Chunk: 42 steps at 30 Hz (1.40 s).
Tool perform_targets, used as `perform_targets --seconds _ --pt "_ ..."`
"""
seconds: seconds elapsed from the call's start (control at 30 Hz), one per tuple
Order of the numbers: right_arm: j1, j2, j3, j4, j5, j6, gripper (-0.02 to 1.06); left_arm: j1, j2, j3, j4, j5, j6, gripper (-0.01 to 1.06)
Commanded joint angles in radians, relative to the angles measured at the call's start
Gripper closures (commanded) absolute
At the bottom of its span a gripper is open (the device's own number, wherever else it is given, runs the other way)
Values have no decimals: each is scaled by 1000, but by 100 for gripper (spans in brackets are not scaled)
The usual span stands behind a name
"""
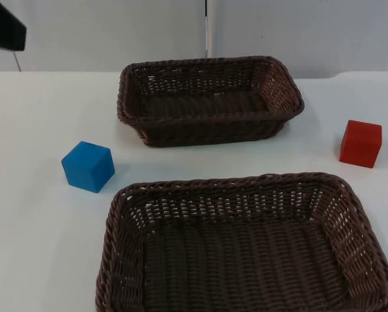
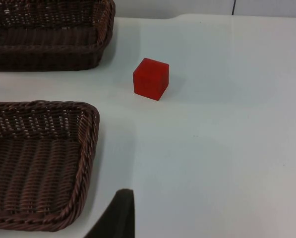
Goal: Pick up one cube with the left hand and place it into the upper basket. Pick up one cube with the right hand and place it into the lower basket.
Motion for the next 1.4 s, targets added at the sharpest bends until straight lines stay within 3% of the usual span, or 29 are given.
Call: perform_targets --seconds 0.0,0.33,0.63,0.87,1.37 --pt "2 -5 0 0 -3 -4 0 -9 82 -54 -52 -13 34 0" --pt "2 -5 0 -4 -3 2 0 -95 318 -190 -43 -17 51 0" --pt "2 -5 0 -4 -3 2 0 -95 478 -280 -7 -51 49 0" --pt "2 -5 0 -4 -3 2 0 -95 594 -338 120 -60 -38 0" --pt "2 -5 0 -6 -3 4 0 -95 809 -369 136 -121 -47 0"
